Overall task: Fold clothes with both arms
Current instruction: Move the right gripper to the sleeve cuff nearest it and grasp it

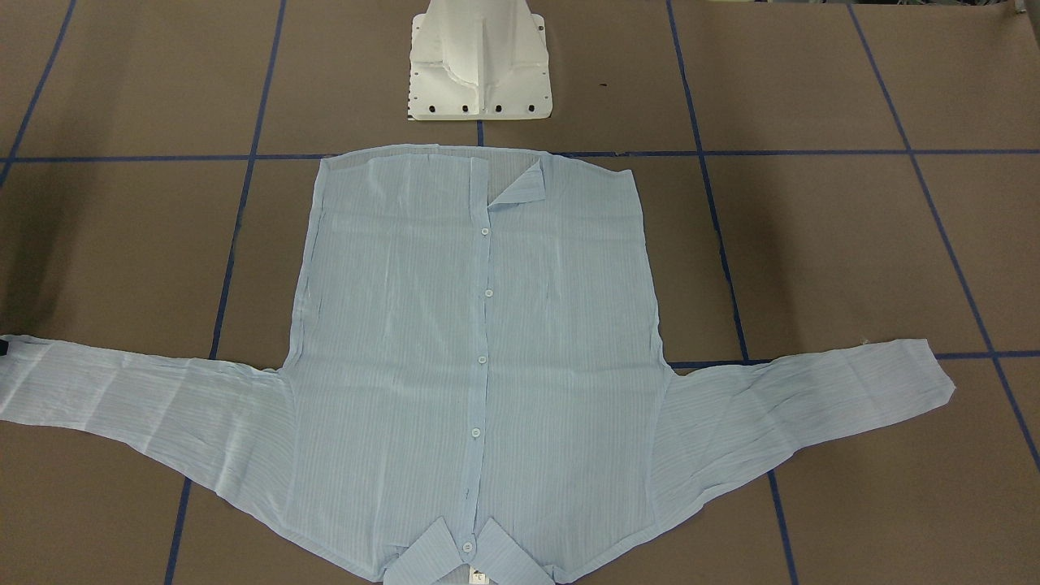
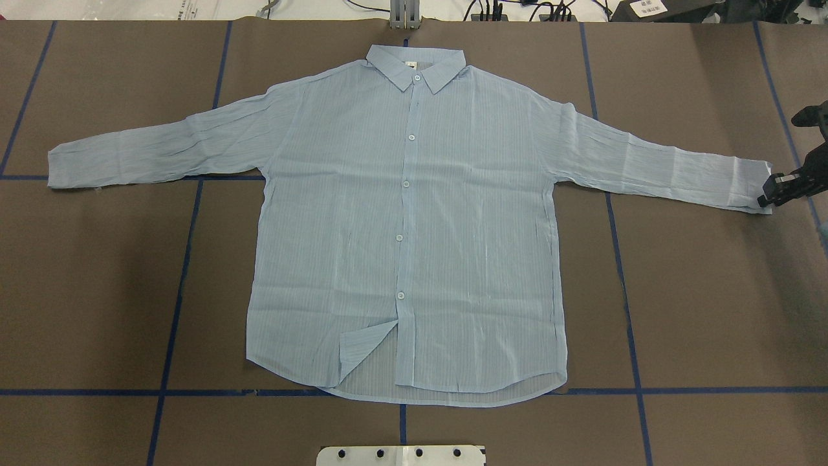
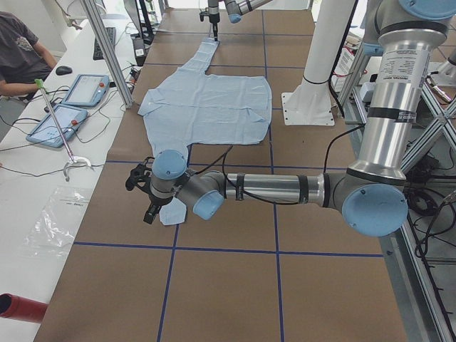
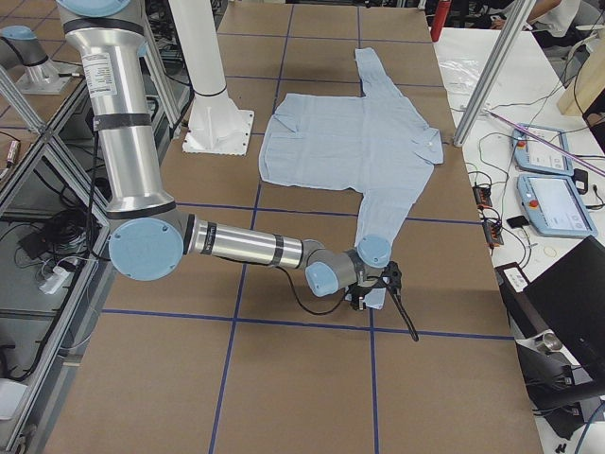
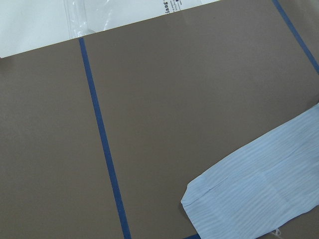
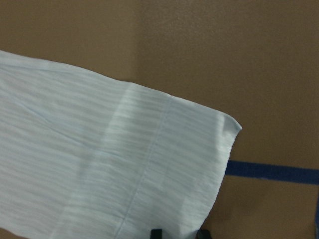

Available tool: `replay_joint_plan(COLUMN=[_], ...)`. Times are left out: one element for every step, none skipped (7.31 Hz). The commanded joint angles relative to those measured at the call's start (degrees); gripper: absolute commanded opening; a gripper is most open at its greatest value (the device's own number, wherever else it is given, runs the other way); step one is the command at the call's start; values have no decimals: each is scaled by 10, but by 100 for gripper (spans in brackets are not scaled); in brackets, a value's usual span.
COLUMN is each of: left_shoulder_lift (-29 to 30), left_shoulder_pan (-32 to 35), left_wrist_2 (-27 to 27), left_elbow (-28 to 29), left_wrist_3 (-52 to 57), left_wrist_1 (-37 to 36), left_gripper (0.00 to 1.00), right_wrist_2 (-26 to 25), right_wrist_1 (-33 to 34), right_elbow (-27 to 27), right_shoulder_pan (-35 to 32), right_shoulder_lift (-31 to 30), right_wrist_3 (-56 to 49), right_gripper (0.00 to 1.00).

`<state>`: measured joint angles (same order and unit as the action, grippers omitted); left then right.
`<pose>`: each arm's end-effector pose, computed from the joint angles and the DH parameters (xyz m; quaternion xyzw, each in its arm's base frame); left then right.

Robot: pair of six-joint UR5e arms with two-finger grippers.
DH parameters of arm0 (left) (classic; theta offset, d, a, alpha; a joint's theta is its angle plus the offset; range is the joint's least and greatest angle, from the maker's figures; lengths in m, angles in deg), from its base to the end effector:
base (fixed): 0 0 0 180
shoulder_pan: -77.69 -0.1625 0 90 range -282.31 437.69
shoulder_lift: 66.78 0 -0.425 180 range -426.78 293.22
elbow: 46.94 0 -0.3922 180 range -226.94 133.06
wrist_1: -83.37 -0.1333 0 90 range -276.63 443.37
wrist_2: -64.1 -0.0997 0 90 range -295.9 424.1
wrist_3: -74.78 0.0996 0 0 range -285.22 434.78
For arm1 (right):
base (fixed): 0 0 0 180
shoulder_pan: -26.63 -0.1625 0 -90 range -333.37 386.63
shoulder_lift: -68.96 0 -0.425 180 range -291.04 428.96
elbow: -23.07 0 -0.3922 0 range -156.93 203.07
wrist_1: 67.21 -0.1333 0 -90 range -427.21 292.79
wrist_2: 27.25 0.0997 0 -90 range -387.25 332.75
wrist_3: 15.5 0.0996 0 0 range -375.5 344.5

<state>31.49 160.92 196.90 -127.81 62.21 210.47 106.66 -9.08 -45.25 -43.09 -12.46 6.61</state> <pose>0.0028 -0.5806 0.5890 0.2272 0.3905 0.0686 0.8895 -0.1349 -0.5503 0.7075 0.0076 -0.3986 -0.0463 0.9159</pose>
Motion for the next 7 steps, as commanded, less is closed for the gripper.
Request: replay_joint_plan(left_shoulder_lift=[3,3,3,3,3,3,3], left_shoulder_pan=[0,0,0,0,0,0,0], left_wrist_2=[0,-1,0,0,-1,0,-1], left_elbow=[3,4,4,5,5,5,6], left_wrist_3=[0,0,0,0,-1,-1,-1], left_wrist_1=[0,1,0,0,0,0,0], left_gripper=[99,99,99,99,99,99,99], right_wrist_2=[0,0,3,5,10,22,46], right_wrist_1=[0,-2,-1,-1,0,2,2], right_elbow=[-6,-16,-56,-102,-149,-193,-222], right_shoulder_pan=[0,-1,-5,-11,-15,-14,-12], right_shoulder_lift=[0,0,-6,-21,-20,-12,18], right_wrist_3=[1,6,7,7,7,15,85], right_gripper=[0,0,0,0,0,0,0])
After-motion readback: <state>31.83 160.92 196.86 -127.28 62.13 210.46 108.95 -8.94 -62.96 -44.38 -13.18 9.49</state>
